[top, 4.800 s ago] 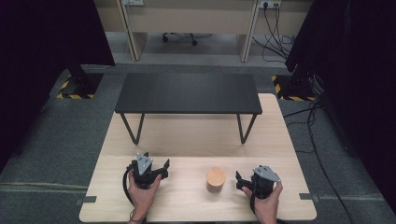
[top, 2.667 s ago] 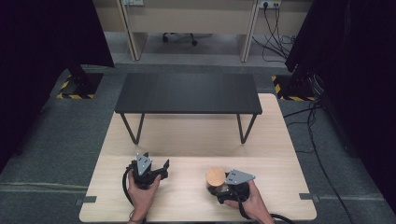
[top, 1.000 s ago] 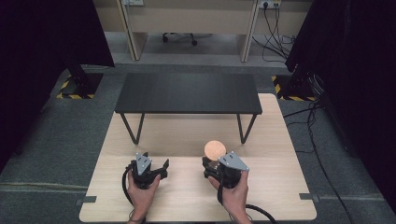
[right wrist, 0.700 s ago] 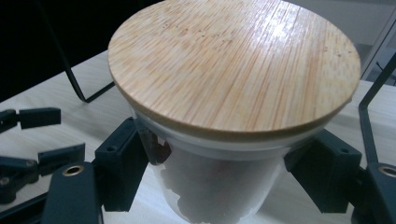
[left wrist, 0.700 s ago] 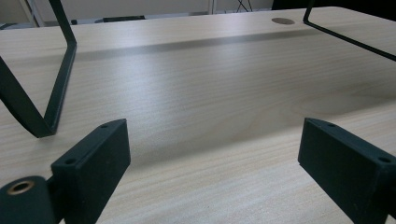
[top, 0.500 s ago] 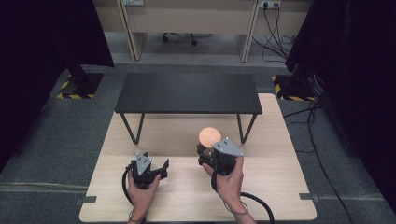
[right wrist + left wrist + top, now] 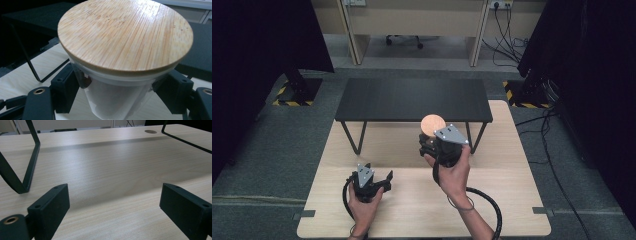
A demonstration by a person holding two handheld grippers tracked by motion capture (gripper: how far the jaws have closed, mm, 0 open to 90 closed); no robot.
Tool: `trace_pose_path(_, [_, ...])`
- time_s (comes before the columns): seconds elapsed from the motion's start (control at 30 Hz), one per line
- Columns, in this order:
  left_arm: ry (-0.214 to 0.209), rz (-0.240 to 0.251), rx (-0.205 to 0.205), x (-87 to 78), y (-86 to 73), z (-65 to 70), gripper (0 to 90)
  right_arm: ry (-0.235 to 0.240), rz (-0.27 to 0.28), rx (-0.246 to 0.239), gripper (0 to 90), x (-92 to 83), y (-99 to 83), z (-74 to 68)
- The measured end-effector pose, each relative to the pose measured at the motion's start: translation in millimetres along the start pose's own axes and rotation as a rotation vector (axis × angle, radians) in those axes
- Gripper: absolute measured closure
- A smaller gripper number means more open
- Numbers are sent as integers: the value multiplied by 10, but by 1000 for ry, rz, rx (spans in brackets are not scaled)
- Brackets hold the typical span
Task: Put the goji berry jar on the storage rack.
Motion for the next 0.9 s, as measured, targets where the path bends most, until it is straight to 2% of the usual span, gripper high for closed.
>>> trace_pose_path(0.4, [-2,0,0,0,0,0,85,-46,27,7,259,150,284,-19])
trace_pose_path(0.73, [-5,1,-3,-1,-2,-6,85,-89,21,11,260,447,570,-10])
trace_pose_path(0.9, [-6,2,-4,-1,-3,-8,85,-108,13,27,259,602,618,19])
Point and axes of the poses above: each handheld gripper's, and its own axes: x roughly forward along the jaws, y roughly out of its top, z roughly to its right, the point moved 6 cm from there along x, roughly forward along the jaws, and after that the axes turned 14 degrees about x, right-handed, at the moved point
